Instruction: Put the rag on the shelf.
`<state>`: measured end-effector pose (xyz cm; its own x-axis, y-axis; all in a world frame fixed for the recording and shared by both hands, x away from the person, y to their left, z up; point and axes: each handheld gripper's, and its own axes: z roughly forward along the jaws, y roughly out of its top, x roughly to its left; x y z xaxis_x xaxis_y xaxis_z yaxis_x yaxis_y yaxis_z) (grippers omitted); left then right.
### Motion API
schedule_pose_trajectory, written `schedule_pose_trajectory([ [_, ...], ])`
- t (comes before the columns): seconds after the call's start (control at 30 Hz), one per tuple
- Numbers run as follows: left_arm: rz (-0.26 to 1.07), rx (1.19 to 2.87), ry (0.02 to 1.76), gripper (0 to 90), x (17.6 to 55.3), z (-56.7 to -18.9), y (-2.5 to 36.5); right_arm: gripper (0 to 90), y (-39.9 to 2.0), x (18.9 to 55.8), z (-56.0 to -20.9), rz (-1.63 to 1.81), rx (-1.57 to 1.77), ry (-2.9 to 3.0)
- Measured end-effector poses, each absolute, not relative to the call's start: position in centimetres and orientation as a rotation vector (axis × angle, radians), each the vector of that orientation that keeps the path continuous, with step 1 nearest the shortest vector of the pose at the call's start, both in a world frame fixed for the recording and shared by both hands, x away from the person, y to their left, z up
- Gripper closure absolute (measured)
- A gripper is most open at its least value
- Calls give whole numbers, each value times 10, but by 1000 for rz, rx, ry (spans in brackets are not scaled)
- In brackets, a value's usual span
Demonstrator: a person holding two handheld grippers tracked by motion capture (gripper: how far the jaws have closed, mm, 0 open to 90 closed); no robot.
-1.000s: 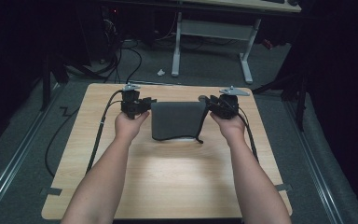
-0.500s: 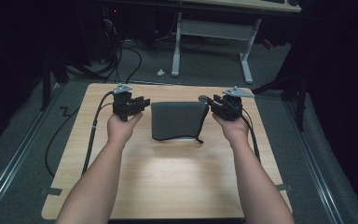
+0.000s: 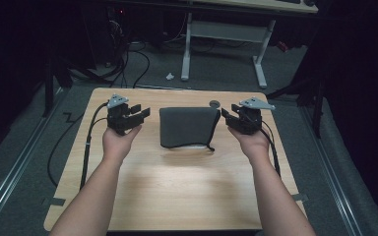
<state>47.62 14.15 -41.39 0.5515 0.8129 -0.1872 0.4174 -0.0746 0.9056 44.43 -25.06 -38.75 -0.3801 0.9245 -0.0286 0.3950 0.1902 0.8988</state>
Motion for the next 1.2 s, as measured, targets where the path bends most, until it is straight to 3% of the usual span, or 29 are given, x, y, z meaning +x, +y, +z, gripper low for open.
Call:
schedule_pose_trajectory([
  [0.23, 481, 1748, 985, 499, 457, -421, 142, 471, -253, 424, -389, 1121, 1193, 1871],
  [0.63, 472, 1819, 888, 470, 406, -440, 137, 481, -250, 371, -402, 1108, 1091, 1921],
  [1.03, 308, 1948, 835, 424, 326, -500, 123, 519, -240, 306, -464, 1097, 1122, 2004],
  [1.2, 279, 2017, 818, 401, 293, -520, 114, 494, -232, 281, -492, 1084, 1144, 2027],
])
